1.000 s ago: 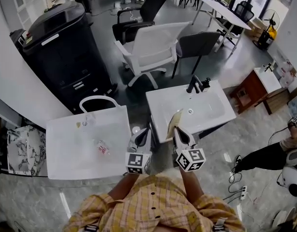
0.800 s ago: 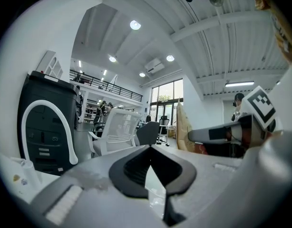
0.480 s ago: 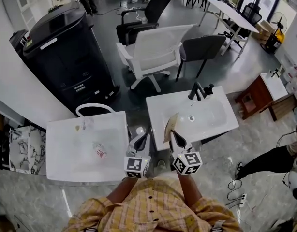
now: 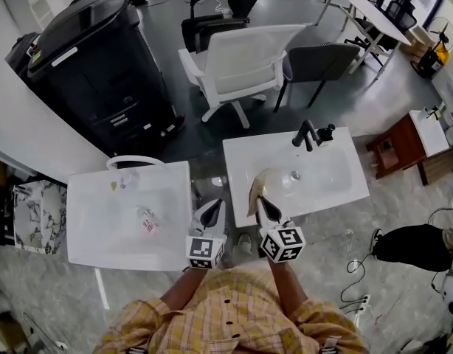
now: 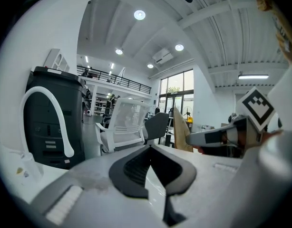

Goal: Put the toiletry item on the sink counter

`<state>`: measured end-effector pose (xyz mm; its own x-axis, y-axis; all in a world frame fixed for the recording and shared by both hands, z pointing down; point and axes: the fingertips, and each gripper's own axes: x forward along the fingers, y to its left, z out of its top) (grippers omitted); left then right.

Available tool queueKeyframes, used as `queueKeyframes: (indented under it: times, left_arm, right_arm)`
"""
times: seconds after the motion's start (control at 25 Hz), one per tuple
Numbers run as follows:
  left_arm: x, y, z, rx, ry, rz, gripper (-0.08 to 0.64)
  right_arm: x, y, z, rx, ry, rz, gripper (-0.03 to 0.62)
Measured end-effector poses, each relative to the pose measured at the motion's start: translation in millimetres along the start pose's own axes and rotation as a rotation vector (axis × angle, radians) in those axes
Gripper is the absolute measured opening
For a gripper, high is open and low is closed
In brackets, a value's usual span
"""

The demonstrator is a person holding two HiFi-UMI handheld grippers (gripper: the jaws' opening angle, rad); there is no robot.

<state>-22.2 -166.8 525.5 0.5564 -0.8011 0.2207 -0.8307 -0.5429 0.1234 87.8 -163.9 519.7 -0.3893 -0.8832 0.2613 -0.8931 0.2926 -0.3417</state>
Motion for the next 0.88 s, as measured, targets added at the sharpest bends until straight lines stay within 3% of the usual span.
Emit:
queueKeyframes:
  times: [0.44, 0.88]
  left_arm:
    - [22, 18, -15, -0.026, 0.045, 0.069, 0.000]
    - [31, 19, -48, -0.052, 0.122, 0.078, 0.000]
  right_arm:
    - [41, -29, -34, 0.024, 0.132, 0.010, 0.005]
    - [80, -51, -76, 0.016, 0.259, -0.030, 0.005]
